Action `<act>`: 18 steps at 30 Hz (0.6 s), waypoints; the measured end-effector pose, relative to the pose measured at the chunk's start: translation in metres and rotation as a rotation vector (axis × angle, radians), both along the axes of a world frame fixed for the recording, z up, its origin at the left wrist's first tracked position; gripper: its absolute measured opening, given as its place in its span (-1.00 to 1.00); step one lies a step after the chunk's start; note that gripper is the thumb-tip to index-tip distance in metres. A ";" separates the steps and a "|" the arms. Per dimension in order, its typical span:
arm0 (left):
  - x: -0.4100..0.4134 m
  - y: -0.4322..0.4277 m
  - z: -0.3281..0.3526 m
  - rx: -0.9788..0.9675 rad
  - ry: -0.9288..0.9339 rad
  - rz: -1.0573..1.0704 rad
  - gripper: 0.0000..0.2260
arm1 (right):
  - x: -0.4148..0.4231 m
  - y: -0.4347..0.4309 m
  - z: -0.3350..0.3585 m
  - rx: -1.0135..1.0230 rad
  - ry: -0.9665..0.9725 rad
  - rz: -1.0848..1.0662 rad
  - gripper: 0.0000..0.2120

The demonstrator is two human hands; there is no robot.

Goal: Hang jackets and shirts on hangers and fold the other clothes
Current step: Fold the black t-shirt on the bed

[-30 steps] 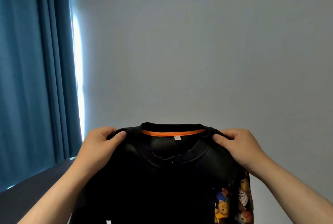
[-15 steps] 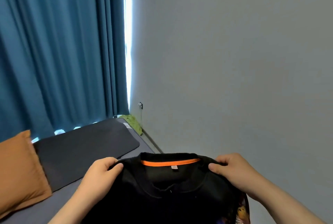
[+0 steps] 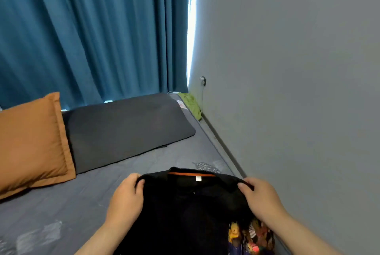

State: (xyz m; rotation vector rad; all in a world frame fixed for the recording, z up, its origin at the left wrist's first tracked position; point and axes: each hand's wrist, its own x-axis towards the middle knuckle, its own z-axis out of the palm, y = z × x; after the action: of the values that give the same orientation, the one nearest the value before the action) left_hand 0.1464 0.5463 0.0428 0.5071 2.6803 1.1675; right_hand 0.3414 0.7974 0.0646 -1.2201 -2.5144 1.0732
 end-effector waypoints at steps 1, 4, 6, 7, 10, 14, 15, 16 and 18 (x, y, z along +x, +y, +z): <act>-0.008 0.010 -0.033 0.025 0.005 0.022 -0.77 | -0.015 0.008 -0.034 0.014 0.030 0.006 -0.81; -0.026 0.037 -0.125 0.094 0.034 0.065 -0.79 | -0.053 0.029 -0.136 0.131 0.147 -0.046 -0.84; -0.038 0.046 -0.179 0.093 0.037 0.092 -0.83 | -0.076 0.042 -0.192 0.191 0.193 -0.092 -0.84; -0.045 0.049 -0.203 0.075 0.042 0.099 -0.84 | -0.086 0.048 -0.215 0.186 0.207 -0.104 -0.84; -0.070 0.058 -0.264 -0.036 0.063 0.083 -0.83 | -0.114 0.068 -0.277 0.190 0.166 -0.082 -0.85; -0.091 0.065 -0.321 -0.271 0.133 0.083 -0.73 | -0.132 0.072 -0.348 0.216 0.025 -0.036 -0.81; -0.094 0.069 -0.328 -0.316 0.154 0.093 -0.73 | -0.132 0.072 -0.358 0.271 -0.014 -0.043 -0.78; -0.100 0.072 -0.331 -0.354 0.166 0.101 -0.74 | -0.135 0.073 -0.363 0.320 -0.049 -0.050 -0.76; -0.120 0.079 -0.334 -0.420 0.207 0.082 -0.77 | -0.144 0.082 -0.364 0.334 -0.082 -0.057 -0.74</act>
State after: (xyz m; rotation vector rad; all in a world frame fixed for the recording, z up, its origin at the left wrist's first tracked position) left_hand 0.0259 0.6253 -0.2909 0.4709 3.0302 0.5614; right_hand 0.1973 0.8797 -0.2990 -1.2487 -2.5653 0.5692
